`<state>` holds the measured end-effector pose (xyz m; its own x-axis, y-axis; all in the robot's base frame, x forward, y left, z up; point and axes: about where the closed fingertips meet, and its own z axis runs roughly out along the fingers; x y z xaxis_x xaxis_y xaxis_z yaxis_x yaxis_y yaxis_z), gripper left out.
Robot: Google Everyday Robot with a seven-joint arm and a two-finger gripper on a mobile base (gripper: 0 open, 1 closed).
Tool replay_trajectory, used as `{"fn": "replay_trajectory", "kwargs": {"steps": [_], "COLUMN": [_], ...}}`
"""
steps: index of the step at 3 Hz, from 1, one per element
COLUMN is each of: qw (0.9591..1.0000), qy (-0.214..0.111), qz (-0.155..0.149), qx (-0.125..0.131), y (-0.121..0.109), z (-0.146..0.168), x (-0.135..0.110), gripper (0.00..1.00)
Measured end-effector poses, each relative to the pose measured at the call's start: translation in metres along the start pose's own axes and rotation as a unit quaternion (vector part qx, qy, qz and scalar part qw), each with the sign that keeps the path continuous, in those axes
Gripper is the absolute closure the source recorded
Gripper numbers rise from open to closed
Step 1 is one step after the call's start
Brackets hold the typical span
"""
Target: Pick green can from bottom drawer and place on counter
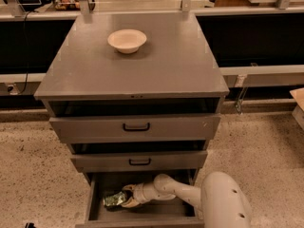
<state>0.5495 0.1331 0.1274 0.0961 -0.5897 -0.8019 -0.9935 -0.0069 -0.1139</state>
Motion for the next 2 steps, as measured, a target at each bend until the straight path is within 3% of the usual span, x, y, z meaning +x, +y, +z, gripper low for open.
{"fn": "replay_trajectory", "kwargs": {"steps": [1, 2], "qw": [0.9985, 0.9893], "qy": [-0.051, -0.144], "qz": [0.02, 0.02], "qx": [0.003, 0.014], "y": [0.001, 0.006], "z": [-0.005, -0.029], "x": [-0.004, -0.024], "gripper": [1.0, 1.0]}}
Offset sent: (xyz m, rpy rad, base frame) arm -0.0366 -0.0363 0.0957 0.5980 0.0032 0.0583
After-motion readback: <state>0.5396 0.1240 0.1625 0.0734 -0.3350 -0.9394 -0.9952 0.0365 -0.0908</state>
